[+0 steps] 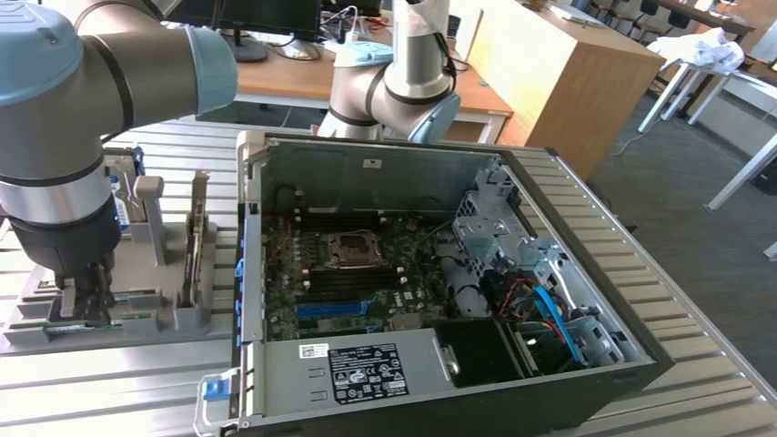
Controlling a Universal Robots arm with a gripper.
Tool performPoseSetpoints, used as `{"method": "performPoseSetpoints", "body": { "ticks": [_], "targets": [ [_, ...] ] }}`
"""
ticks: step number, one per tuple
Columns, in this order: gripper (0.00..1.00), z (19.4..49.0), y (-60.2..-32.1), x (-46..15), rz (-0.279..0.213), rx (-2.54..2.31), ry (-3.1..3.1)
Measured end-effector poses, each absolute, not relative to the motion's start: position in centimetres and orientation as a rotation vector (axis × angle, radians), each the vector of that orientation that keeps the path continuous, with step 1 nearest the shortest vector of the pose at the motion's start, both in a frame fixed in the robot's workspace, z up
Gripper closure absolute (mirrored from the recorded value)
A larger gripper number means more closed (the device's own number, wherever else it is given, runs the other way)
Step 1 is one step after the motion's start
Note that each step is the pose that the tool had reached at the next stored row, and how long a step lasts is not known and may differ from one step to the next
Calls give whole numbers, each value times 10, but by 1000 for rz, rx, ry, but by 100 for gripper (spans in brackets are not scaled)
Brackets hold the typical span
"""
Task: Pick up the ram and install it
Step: 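Pick up the ram and move it above insertion slot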
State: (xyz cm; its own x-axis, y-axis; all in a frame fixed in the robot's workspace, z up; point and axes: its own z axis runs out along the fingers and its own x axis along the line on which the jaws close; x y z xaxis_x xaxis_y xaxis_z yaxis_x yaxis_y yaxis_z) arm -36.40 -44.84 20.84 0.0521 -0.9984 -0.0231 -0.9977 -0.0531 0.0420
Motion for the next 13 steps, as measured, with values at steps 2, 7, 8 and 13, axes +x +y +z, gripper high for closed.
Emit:
{"method": "performPoseSetpoints", "body": {
  "ticks": [2, 7, 8, 13],
  "targets": [
    [70, 208, -448, -364, -71, 2268, -2152],
    [70, 206, -448, -364, -71, 2268, -2152],
    [70, 206, -448, -364, -71, 2268, -2152],
    [70, 204, -448, -364, -71, 2268, -2152]
  ]
}}
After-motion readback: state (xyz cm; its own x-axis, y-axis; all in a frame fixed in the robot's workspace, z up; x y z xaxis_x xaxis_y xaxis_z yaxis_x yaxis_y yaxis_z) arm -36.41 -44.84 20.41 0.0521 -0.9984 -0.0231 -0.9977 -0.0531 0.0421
